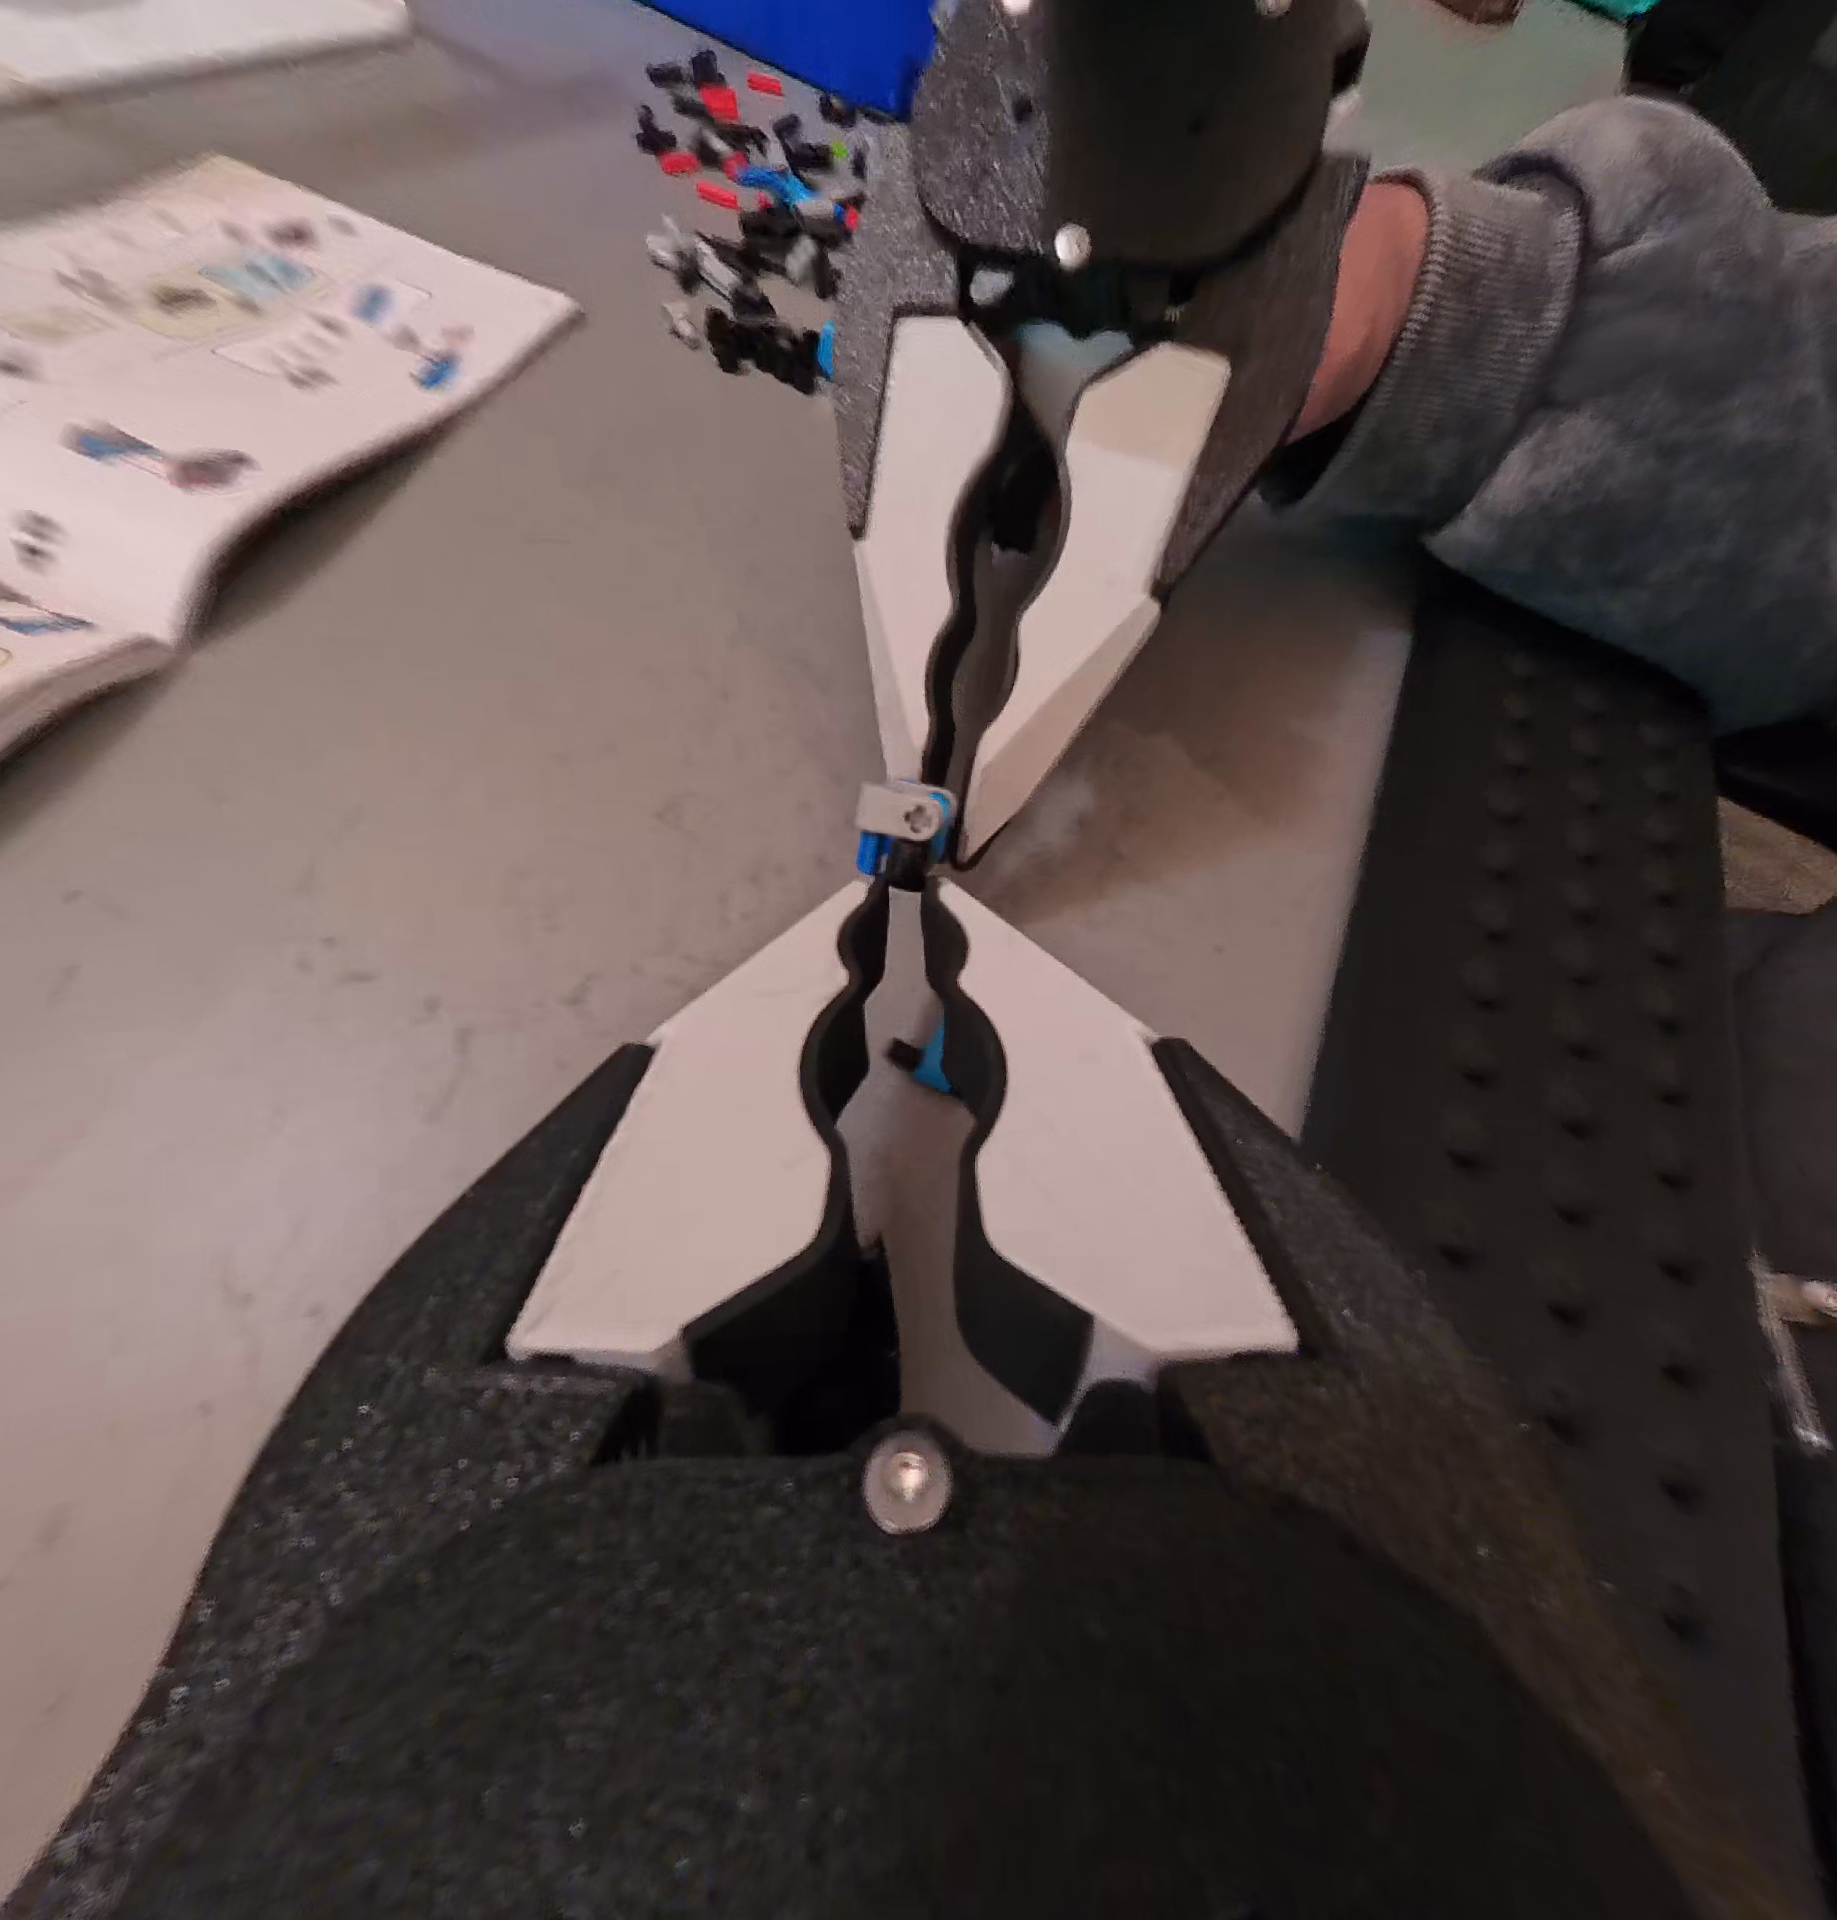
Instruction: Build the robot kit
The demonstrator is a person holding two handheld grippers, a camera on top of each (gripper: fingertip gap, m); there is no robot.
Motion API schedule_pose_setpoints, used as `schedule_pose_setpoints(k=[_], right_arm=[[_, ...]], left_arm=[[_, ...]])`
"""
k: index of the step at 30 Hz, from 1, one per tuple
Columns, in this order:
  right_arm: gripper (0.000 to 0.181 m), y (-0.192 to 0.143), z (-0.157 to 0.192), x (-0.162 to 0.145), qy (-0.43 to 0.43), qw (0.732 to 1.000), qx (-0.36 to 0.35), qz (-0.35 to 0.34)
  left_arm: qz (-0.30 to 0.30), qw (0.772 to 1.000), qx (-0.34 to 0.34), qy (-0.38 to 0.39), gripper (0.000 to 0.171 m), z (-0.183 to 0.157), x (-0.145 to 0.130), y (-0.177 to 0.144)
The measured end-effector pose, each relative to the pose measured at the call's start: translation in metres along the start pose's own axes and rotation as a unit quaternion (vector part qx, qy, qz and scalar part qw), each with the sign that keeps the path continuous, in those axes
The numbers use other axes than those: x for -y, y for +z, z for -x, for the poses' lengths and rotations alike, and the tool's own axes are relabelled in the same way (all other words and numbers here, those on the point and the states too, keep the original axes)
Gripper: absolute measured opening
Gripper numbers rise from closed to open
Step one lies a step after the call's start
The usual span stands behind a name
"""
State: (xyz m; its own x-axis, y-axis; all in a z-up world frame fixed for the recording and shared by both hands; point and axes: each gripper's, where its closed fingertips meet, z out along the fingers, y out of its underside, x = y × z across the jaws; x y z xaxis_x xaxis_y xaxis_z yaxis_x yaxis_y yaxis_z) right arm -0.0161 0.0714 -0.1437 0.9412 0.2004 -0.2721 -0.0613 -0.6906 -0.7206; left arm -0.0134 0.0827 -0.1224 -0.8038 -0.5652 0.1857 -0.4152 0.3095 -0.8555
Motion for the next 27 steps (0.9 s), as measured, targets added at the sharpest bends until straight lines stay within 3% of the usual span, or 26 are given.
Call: schedule_pose_setpoints(k=[2, 5, 9, 13, 16, 23, 27], right_arm=[[0.012, 0.001, -0.014, -0.005, -0.023, 0.999, -0.047, 0.013], [0.030, -0.002, -0.022, -0.006, -0.032, 0.997, -0.074, 0.011], [0.034, -0.008, -0.023, 0.004, -0.020, 0.996, -0.083, -0.020], [0.034, -0.007, -0.023, 0.002, -0.026, 0.994, -0.100, -0.017], [0.034, -0.003, -0.020, 0.005, -0.033, 0.994, -0.106, -0.020], [0.033, 0.014, -0.020, 0.004, -0.058, 0.991, -0.119, 0.014], [0.032, 0.017, -0.025, 0.012, -0.057, 0.992, -0.110, -0.001]], left_arm=[[-0.016, 0.997, 0.048, 0.050, 0.005, 0.009, 0.006, -0.006], [0.022, 0.976, 0.142, 0.164, 0.000, 0.026, 0.000, -0.009], [0.062, 0.941, 0.181, 0.278, 0.000, 0.021, -0.009, -0.002], [0.070, 0.947, 0.199, 0.243, 0.000, 0.025, -0.012, -0.008], [0.088, 0.968, 0.169, 0.161, 0.011, 0.022, -0.023, -0.020], [0.088, 0.987, 0.115, 0.066, 0.024, 0.028, -0.031, -0.019], [0.113, 0.983, 0.117, 0.080, 0.032, 0.038, -0.034, -0.007]])
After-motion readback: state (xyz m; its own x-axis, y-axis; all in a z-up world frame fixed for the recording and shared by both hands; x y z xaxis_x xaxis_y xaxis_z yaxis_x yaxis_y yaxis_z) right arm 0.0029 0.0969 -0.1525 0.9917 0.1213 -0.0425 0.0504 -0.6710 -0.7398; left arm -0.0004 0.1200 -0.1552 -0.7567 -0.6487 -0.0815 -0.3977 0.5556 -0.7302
